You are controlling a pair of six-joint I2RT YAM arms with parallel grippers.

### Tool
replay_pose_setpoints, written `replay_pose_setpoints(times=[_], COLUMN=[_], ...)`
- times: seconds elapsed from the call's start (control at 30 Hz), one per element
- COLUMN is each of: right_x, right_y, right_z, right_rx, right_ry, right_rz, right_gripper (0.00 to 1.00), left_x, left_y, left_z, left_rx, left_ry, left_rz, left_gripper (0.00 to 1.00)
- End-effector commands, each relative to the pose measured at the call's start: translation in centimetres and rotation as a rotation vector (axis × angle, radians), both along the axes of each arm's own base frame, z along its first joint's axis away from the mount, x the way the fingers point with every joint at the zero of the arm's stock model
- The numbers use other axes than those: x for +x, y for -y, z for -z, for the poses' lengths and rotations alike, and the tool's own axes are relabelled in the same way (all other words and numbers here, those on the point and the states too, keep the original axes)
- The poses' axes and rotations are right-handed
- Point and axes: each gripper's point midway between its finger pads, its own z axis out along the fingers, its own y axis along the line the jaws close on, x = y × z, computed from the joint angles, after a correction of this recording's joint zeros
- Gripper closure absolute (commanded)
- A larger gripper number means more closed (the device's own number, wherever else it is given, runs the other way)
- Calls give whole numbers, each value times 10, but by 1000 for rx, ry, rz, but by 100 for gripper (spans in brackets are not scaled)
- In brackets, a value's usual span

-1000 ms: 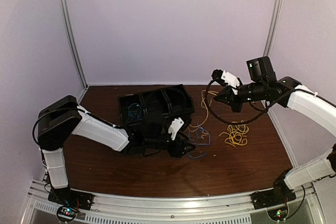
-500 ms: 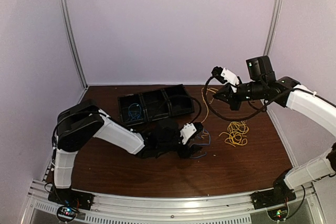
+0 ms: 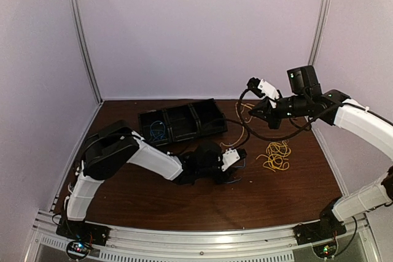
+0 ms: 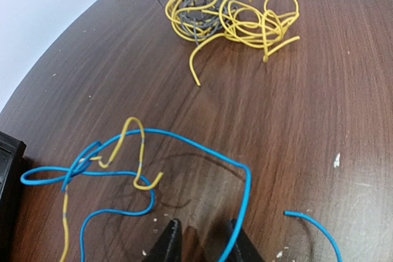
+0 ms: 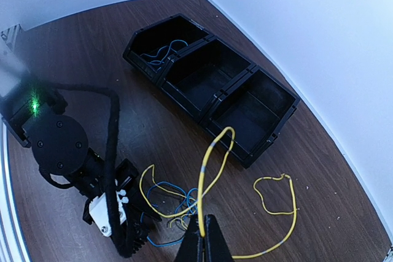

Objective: Untangle the cables

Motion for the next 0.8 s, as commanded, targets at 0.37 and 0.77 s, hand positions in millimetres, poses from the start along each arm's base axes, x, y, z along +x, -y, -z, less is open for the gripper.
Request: replay_pose_setpoints(times=[0.37,0.77], right_x=[68,90], right_y=[100,220], right_z=[76,152], right_rx=[-113,-213], right_ry=[-61,-182], right_rz=[301,574], right_gripper=[100,100], left_x=[-34,-61], left_y=[-58,-237], left_z=[-80,-203], left_rx=[8,-172], left_ry=[134,104], left_rz=[-65,-443], left_gripper=[100,100])
